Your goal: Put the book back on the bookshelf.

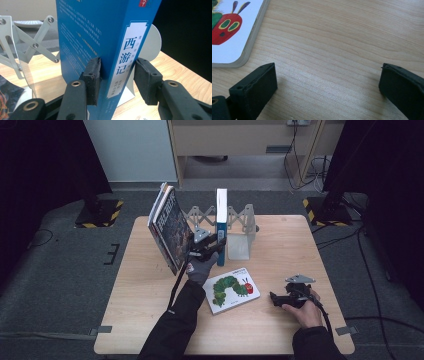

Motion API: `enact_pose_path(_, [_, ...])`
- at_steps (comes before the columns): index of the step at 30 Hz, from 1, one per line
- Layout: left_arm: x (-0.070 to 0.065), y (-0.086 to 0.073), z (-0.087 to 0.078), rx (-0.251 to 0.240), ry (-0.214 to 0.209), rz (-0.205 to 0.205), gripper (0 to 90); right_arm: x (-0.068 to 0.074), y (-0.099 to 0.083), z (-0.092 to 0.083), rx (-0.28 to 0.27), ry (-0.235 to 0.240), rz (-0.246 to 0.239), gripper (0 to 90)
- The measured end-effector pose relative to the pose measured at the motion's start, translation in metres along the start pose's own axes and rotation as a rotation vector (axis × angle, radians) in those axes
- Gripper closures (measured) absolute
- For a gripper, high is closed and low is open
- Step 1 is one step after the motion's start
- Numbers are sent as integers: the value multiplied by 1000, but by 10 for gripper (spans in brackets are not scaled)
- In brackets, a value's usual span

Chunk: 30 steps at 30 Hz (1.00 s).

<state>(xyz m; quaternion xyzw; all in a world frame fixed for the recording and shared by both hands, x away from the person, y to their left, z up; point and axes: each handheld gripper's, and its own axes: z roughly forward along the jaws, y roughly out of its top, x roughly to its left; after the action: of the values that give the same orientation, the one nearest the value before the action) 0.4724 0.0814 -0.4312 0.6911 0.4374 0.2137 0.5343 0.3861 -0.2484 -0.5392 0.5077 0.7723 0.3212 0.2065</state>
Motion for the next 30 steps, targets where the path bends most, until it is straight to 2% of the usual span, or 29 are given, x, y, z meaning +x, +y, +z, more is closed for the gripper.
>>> enact_pose_path(4, [-3, -1, 2, -11, 4, -11, 565, 0, 0, 0, 0, 1, -1, 21])
enact_pose_path(8, [-3, -1, 2, -10, 7, -1, 562, 0, 0, 0, -1, 2, -3, 21])
enact_pose_path(14, [1, -4, -5, 2, 6, 26, 559, 0, 0, 0, 1, 2, -3, 20])
enact_pose_path(18, [4, -6, -11, 9, -6, 29, 550, 0, 0, 1, 1, -10, 2, 7])
enact_pose_path(25, [2, -4, -25, 24, -19, 81, 520, 0, 1, 1, 4, -8, 4, 5])
enact_pose_path(30, [2, -2, -43, 52, -7, 120, 508, 1, 1, 1, 1, -20, 14, 30])
